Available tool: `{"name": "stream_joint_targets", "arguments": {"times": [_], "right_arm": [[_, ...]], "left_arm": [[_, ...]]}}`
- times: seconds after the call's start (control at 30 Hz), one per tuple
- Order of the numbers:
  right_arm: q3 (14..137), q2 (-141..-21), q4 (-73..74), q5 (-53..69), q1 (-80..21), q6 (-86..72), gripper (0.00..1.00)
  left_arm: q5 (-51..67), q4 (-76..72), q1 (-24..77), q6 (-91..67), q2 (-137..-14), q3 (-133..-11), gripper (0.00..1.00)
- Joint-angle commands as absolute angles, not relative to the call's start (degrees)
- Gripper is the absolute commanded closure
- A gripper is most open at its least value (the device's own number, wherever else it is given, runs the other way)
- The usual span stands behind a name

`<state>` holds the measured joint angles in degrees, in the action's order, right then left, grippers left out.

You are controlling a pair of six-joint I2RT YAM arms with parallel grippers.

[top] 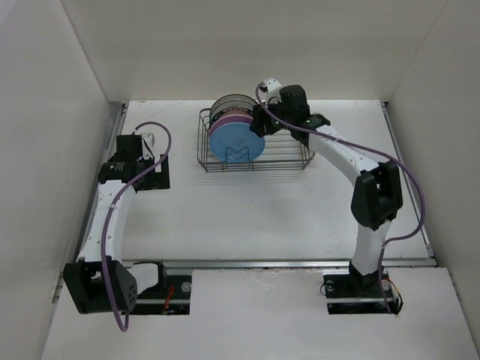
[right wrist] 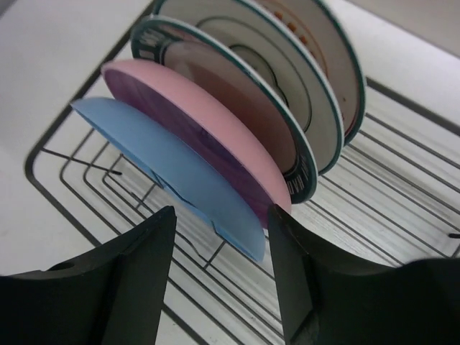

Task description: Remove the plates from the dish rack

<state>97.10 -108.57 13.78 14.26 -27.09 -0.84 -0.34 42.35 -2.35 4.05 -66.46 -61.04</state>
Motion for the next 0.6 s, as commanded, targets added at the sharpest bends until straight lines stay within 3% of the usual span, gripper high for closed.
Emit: {"name": "stream_joint_targets", "arguments": {"times": [0.0, 0.27, 0.43, 0.47, 0.57], "right_arm": [[100.9, -110.8, 14.2, 16.5, -28.0, 2.9, 0.42], [103.2, -116.4, 13.7, 15.0, -28.0, 2.9, 0.47], [103.8, -117.2, 13.1, 13.9, -28.0, 4.2, 0.69], [103.2, -116.5, 13.1, 13.9, -28.0, 5.0, 0.78], [101.2, -114.1, 11.9, 12.1, -28.6, 7.4, 0.93]], "left_arm": [[-1.9, 41.4, -2.5, 5.2, -66.7, -64.0, 0.00], [-3.7, 41.4, -3.1, 5.2, -69.0, -64.6, 0.00], [-5.9, 40.9, -3.1, 5.2, -69.6, -64.6, 0.00], [-5.9, 40.3, -3.1, 5.2, -69.6, -64.6, 0.00], [-5.9, 40.3, -3.1, 5.2, -70.1, -64.6, 0.00]]}}
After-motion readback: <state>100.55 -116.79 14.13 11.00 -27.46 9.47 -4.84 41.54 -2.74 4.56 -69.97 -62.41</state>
